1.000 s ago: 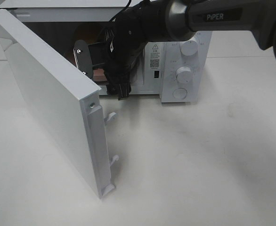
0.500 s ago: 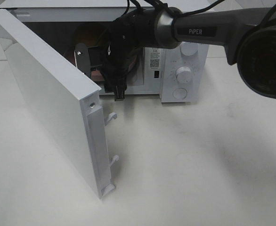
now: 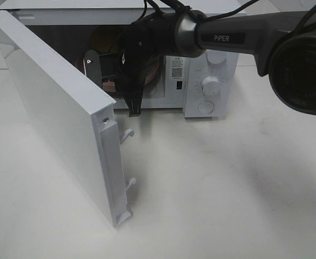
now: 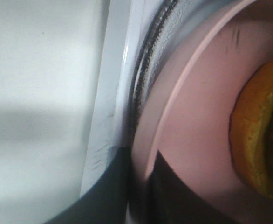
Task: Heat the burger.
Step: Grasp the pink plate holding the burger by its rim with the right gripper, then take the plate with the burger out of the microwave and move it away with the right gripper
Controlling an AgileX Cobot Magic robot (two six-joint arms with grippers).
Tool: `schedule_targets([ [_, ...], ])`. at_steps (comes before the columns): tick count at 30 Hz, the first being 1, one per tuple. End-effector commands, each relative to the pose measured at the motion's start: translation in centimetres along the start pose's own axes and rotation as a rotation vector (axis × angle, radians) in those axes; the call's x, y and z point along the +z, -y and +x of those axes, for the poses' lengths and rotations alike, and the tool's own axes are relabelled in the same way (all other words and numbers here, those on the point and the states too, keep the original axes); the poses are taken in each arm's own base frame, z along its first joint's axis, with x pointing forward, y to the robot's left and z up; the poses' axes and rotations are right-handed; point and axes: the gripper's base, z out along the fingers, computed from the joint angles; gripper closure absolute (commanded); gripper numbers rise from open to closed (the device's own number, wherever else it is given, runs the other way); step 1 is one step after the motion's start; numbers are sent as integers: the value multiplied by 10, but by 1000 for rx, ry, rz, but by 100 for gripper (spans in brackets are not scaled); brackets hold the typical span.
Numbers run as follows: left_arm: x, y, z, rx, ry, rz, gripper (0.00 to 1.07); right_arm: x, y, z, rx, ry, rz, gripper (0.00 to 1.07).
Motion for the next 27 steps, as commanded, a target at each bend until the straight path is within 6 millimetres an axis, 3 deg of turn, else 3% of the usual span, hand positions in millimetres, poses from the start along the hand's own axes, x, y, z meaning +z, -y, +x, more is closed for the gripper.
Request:
schedule_targets([
  [1,-2,0,1,1,21,-2,9,0,4,0,7,10,24,107],
  [9,-2,0,1,1,21,-2,9,-3,3,0,-1,-4,-5,107],
  [14,-2,0,1,1,21,-2,9,-21,11,-3,-38,2,12,107],
  [27,-2,0,1,1,21,-2,9,-49,8,-3,-147,56,117,107],
])
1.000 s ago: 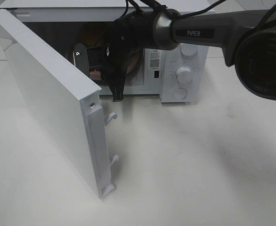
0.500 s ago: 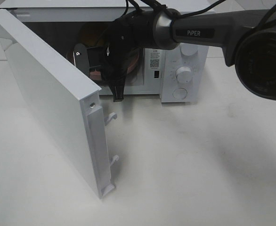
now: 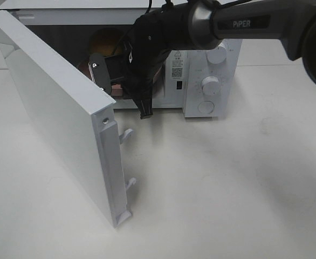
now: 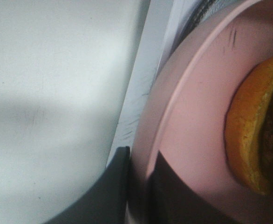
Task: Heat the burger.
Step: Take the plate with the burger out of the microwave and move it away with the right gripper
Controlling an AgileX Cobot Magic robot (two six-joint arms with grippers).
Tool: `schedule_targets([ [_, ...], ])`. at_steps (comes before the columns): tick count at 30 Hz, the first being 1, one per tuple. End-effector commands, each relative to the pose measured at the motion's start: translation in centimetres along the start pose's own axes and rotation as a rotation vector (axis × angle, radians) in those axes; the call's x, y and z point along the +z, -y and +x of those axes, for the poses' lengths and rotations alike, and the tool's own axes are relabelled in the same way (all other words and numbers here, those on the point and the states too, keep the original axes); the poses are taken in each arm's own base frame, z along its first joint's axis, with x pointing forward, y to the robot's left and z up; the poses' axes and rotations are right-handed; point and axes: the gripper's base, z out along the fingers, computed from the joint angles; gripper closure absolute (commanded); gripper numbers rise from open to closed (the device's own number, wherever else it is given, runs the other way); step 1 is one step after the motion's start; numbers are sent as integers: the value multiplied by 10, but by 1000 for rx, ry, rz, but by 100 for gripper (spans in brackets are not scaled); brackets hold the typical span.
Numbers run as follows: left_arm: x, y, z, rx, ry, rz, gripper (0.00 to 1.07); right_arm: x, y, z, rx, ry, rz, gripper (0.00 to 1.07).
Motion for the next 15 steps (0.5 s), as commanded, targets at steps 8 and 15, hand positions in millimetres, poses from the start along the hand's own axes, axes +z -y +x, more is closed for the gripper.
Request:
schedule_targets([
  [8,-2,0,1,1,21,-2,9,-37,5,-1,-90,61,169,107],
  [15,-2,0,1,1,21,-3,9,-52,-5,3,-126,64,195,107],
])
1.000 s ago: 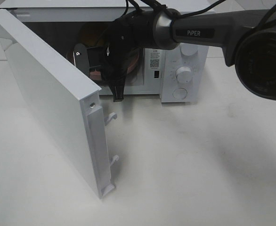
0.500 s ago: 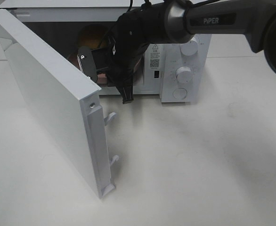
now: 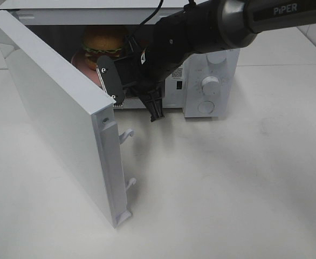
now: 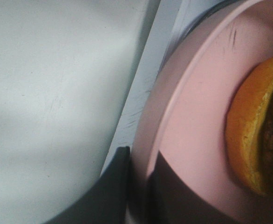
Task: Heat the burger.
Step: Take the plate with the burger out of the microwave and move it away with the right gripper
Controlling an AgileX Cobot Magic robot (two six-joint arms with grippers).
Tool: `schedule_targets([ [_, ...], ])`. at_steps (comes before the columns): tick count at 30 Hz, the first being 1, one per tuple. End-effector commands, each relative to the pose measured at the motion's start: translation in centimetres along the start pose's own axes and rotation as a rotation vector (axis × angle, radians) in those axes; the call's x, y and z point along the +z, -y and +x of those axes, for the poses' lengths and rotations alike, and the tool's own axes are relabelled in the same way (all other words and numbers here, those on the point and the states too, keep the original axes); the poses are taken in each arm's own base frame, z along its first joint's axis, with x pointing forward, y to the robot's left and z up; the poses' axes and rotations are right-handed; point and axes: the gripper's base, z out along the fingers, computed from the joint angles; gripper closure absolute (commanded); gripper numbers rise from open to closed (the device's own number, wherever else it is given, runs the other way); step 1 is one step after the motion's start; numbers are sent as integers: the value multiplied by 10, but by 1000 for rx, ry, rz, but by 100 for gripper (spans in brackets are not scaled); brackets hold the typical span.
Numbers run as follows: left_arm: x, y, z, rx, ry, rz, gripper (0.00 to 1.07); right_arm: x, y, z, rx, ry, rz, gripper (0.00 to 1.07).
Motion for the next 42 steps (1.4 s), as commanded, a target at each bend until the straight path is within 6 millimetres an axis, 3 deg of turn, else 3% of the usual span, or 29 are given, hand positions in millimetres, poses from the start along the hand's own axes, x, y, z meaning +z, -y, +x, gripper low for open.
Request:
schedule_targets([
  [1,-2,0,1,1,21,-3,9,-16,15,-2,-35,21,108,107],
  [19,-2,0,1,1,21,-3,9,-52,-22,5,-110,31,72,107],
  [25,-2,0,1,1,21,-3,9,-57,-25,10,-103,30,58,107],
  [42,-2,0,1,1,21,-3,9,-97,-43,22,-105,13,57,107],
])
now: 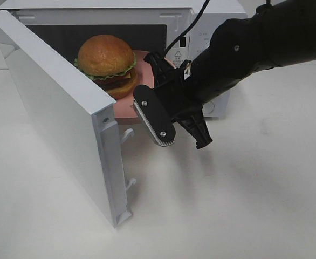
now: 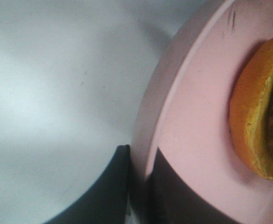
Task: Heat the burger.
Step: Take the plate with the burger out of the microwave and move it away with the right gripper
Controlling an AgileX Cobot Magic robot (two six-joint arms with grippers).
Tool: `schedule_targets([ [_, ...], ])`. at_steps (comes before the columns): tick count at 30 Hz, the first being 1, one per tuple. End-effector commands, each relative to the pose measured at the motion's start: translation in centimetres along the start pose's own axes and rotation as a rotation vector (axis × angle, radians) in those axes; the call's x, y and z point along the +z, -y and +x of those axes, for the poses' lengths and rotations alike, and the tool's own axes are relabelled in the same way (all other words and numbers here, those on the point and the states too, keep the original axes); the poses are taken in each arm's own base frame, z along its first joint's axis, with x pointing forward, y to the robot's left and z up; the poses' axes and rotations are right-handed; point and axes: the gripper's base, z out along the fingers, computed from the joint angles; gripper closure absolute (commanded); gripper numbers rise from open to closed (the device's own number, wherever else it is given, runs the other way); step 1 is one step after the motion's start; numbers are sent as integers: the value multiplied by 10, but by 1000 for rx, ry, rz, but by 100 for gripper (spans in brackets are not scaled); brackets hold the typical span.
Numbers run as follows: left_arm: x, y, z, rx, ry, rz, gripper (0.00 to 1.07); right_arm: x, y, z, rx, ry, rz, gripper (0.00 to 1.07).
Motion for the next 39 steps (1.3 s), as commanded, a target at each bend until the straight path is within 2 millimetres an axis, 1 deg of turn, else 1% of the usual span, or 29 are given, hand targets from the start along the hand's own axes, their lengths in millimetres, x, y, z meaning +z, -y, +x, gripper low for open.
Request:
schedule_targets([
  [1,-2,0,1,1,21,-3,9,-19,9,8,63,-20,107,107],
  [3,-2,0,1,1,21,-3,9,-21,7,8,63,-20,107,107],
  [5,-2,0,1,1,21,-3,9,-31,-2,8,63,-22,108,107],
  [8,-2,0,1,1,21,-3,9,-34,-4,8,63,-22,110,107],
  [10,-2,0,1,1,21,-3,9,-47,-11,7,59,-25,133,107],
  [13,-2,0,1,1,21,-3,9,-50,-12,7,59,-25,135,107],
  [15,-2,0,1,1,21,-3,9,-64,-21,7,56,-26,143,107],
  [18,-2,0,1,1,21,-3,9,-67,-23,7,57,-25,144,107],
  [20,-2,0,1,1,21,-3,9,-78,-34,6,61,-25,143,107],
  [21,-2,0,1,1,21,-3,9,-78,-34,6,61,-25,143,107],
  [23,-2,0,1,1,21,-3,9,-87,-43,6,61,-25,144,107],
  [25,-2,0,1,1,21,-3,9,-90,-45,6,63,-25,147,107],
  [26,-2,0,1,1,21,-3,9,-94,-51,6,74,-24,146,107],
  [27,-2,0,1,1,21,-3,9,-94,-51,6,74,-24,146,107],
  [29,-2,0,1,1,21,-3,9,-102,-60,6,80,-23,147,107],
  [30,-2,0,1,1,21,-3,9,-102,-60,6,80,-23,147,107],
  [31,-2,0,1,1,21,-3,9,-106,-65,6,82,-23,147,107],
  [33,-2,0,1,1,21,-3,9,-109,-68,5,87,-22,146,107],
  [34,-2,0,1,1,21,-3,9,-114,-75,5,91,-21,146,107],
  [35,-2,0,1,1,21,-3,9,-114,-75,5,91,-21,146,107],
  [36,-2,0,1,1,21,-3,9,-119,-80,5,107,-19,151,107],
  [38,-2,0,1,1,21,-3,9,-121,-82,5,116,-18,153,107],
  [39,-2,0,1,1,21,-3,9,-126,-87,5,124,-17,152,107],
])
